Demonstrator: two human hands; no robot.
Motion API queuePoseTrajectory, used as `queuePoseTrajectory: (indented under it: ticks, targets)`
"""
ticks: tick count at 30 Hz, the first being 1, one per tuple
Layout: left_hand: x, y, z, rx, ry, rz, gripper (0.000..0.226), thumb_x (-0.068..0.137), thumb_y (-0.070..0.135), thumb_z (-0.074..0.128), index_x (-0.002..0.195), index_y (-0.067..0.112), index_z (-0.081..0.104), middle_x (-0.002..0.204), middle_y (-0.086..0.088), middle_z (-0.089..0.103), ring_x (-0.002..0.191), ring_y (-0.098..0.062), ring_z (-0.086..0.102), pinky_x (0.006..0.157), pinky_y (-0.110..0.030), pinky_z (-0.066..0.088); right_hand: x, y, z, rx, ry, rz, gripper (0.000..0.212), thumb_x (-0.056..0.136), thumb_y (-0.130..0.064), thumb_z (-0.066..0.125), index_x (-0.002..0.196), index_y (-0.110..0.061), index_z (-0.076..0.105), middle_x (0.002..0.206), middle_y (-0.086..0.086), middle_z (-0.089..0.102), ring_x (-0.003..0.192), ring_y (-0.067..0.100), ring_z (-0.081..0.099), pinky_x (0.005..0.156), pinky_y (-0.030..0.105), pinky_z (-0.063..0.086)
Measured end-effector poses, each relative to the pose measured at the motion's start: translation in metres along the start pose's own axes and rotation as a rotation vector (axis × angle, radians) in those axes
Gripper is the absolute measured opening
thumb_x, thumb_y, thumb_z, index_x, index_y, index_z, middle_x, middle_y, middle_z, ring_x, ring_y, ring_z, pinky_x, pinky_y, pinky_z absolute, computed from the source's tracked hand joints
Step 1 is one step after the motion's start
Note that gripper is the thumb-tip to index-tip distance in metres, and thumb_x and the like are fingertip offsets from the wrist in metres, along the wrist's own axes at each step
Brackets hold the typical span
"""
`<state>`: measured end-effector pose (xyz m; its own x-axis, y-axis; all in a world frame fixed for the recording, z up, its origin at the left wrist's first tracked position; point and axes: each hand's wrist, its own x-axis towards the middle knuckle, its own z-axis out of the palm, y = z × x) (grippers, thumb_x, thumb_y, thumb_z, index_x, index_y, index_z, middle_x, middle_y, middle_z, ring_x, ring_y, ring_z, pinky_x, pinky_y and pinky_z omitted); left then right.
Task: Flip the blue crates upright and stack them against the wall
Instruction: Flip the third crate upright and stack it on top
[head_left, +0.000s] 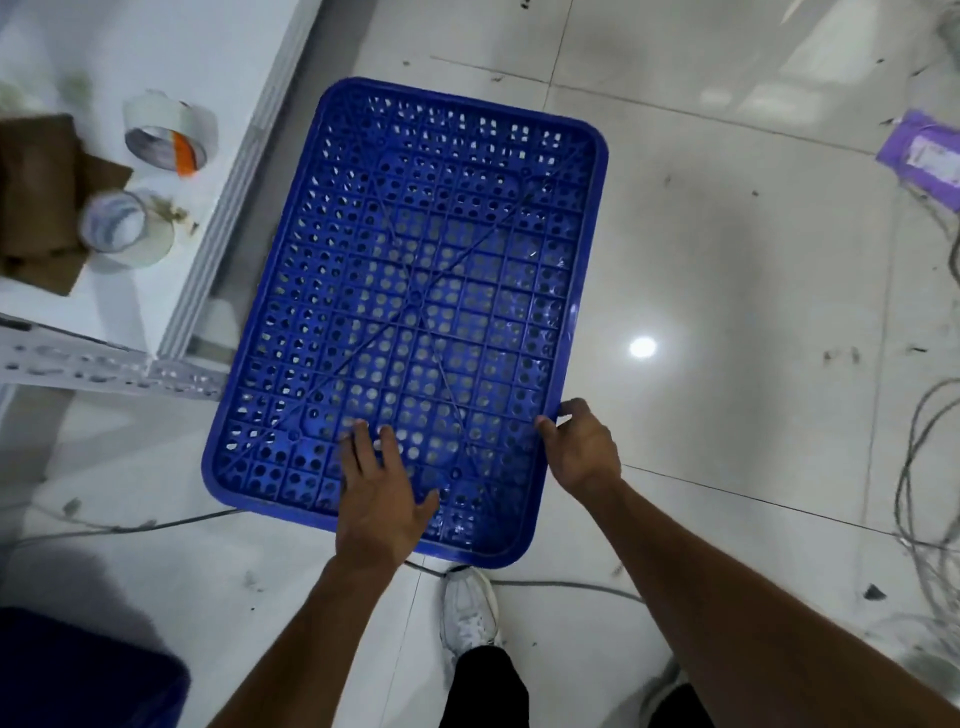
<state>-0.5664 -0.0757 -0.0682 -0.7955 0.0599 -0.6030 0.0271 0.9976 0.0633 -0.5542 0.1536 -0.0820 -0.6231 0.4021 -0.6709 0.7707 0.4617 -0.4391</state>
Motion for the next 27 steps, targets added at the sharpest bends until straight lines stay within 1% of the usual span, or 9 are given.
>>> queuePoseTrajectory:
  ticks: [2, 3, 6, 9, 14, 18, 21, 24, 27]
  targets:
    - [0.0, 0.006, 0.001, 0.002, -0.003, 0.002, 0.107, 0.089, 0.062, 0.054, 0.156, 0.005, -0.007, 0.162, -0.02, -0.015, 0.15, -0.039, -0.012, 0.119, -0.047, 0.024, 0.006, -0.001, -0.005, 0.001, -0.039, 0.008, 0.03, 0.097, -0.045, 0.05, 0.112, -0.019, 0.045, 0.106, 0.005, 0.067, 0.085, 0.027, 0.069, 0.077, 0.043, 0.058]
    - [0.0, 0.008, 0.001, -0.001, -0.014, 0.003, 0.108, 0.089, 0.062, 0.054, 0.156, 0.004, -0.009, 0.162, -0.021, -0.017, 0.149, -0.039, -0.013, 0.119, -0.046, 0.022, 0.008, -0.002, -0.008, -0.01, -0.055, 0.012, 0.029, 0.097, -0.044, 0.051, 0.11, -0.018, 0.044, 0.104, 0.003, 0.065, 0.085, 0.027, 0.068, 0.078, 0.044, 0.058]
    - [-0.003, 0.019, -0.001, -0.001, -0.057, 0.019, 0.107, 0.089, 0.061, 0.055, 0.156, 0.006, -0.01, 0.162, -0.02, -0.017, 0.15, -0.039, -0.014, 0.12, -0.046, 0.023, 0.011, 0.002, -0.022, -0.049, -0.062, 0.018, 0.03, 0.098, -0.041, 0.049, 0.111, -0.015, 0.045, 0.099, 0.002, 0.059, 0.086, 0.026, 0.066, 0.075, 0.04, 0.057]
    - [-0.012, 0.039, 0.001, -0.017, -0.085, 0.045, 0.103, 0.091, 0.058, 0.054, 0.157, 0.01, -0.008, 0.163, -0.016, -0.016, 0.151, -0.036, -0.011, 0.118, -0.046, 0.027, 0.014, 0.017, -0.044, -0.077, -0.061, 0.046, 0.031, 0.098, -0.041, 0.049, 0.114, -0.014, 0.047, 0.1, 0.003, 0.059, 0.087, 0.025, 0.066, 0.075, 0.04, 0.057]
    - [-0.045, 0.101, 0.014, 0.034, -0.169, 0.086, 0.098, 0.095, 0.054, 0.049, 0.156, 0.009, -0.012, 0.162, -0.019, -0.016, 0.151, -0.037, -0.01, 0.121, -0.043, 0.017, 0.016, 0.07, -0.092, -0.137, -0.052, 0.062, 0.029, 0.098, -0.041, 0.046, 0.114, -0.017, 0.048, 0.105, 0.005, 0.064, 0.084, 0.024, 0.065, 0.075, 0.041, 0.058]
    - [-0.072, 0.158, 0.031, 0.048, -0.219, 0.086, 0.094, 0.096, 0.053, 0.047, 0.156, 0.011, -0.012, 0.162, -0.019, -0.018, 0.151, -0.035, -0.01, 0.122, -0.043, 0.008, 0.013, 0.12, -0.13, -0.19, -0.02, 0.096, 0.032, 0.099, -0.04, 0.044, 0.119, -0.016, 0.05, 0.108, 0.004, 0.063, 0.085, 0.021, 0.058, 0.072, 0.033, 0.046]
    - [-0.084, 0.193, 0.042, -0.017, -0.22, 0.101, 0.088, 0.095, 0.053, 0.047, 0.158, 0.014, 0.0, 0.164, -0.016, -0.009, 0.152, -0.032, -0.003, 0.123, -0.043, 0.006, 0.007, 0.155, -0.156, -0.189, 0.001, 0.115, 0.033, 0.101, -0.04, 0.044, 0.122, -0.016, 0.051, 0.115, 0.006, 0.063, 0.086, 0.021, 0.053, 0.073, 0.032, 0.043]
    - [-0.09, 0.218, 0.042, 0.031, -0.229, 0.162, 0.079, 0.096, 0.05, 0.048, 0.157, 0.014, 0.014, 0.165, -0.014, 0.007, 0.152, -0.028, 0.011, 0.124, -0.043, 0.006, 0.004, 0.186, -0.176, -0.184, 0.034, 0.12, 0.032, 0.101, -0.039, 0.043, 0.122, -0.015, 0.05, 0.115, 0.007, 0.063, 0.086, 0.021, 0.053, 0.074, 0.033, 0.043]
    - [-0.09, 0.238, 0.028, 0.095, -0.274, 0.274, 0.073, 0.096, 0.046, 0.054, 0.154, 0.013, 0.025, 0.156, -0.009, 0.036, 0.142, -0.027, 0.035, 0.121, -0.042, 0.021, 0.002, 0.212, -0.195, -0.161, 0.058, 0.145, 0.032, 0.101, -0.039, 0.043, 0.121, -0.016, 0.05, 0.115, 0.008, 0.064, 0.087, 0.022, 0.055, 0.076, 0.035, 0.047]
